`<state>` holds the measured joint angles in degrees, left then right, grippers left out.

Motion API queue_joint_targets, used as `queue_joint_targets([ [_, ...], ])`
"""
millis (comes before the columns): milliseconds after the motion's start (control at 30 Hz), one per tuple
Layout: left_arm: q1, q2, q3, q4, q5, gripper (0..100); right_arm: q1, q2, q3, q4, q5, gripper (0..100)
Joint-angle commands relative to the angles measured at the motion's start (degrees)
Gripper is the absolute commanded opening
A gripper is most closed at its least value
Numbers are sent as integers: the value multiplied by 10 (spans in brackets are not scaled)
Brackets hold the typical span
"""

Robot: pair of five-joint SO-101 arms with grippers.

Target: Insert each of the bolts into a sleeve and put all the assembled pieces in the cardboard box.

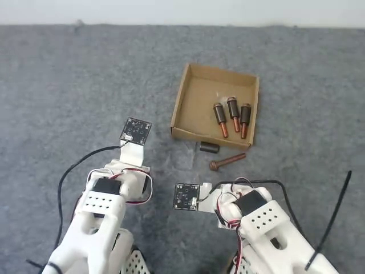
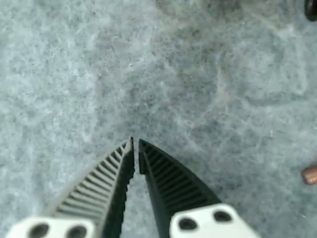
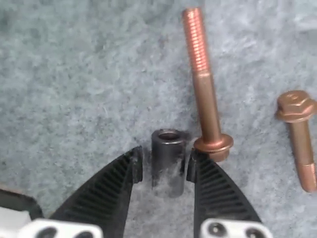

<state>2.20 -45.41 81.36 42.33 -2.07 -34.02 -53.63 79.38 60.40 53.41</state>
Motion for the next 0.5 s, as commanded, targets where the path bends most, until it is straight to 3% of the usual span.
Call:
queue_joint_targets([
  [0, -2, -12, -4, -14, -4, 12, -7, -7, -3, -9, -2, 143],
  [300, -3, -12, -4, -13, -4, 12, -6, -3, -4, -8, -4, 143],
  [467, -3, -12, -4, -13, -4, 12, -3, 72, -37, -12, -18, 144],
])
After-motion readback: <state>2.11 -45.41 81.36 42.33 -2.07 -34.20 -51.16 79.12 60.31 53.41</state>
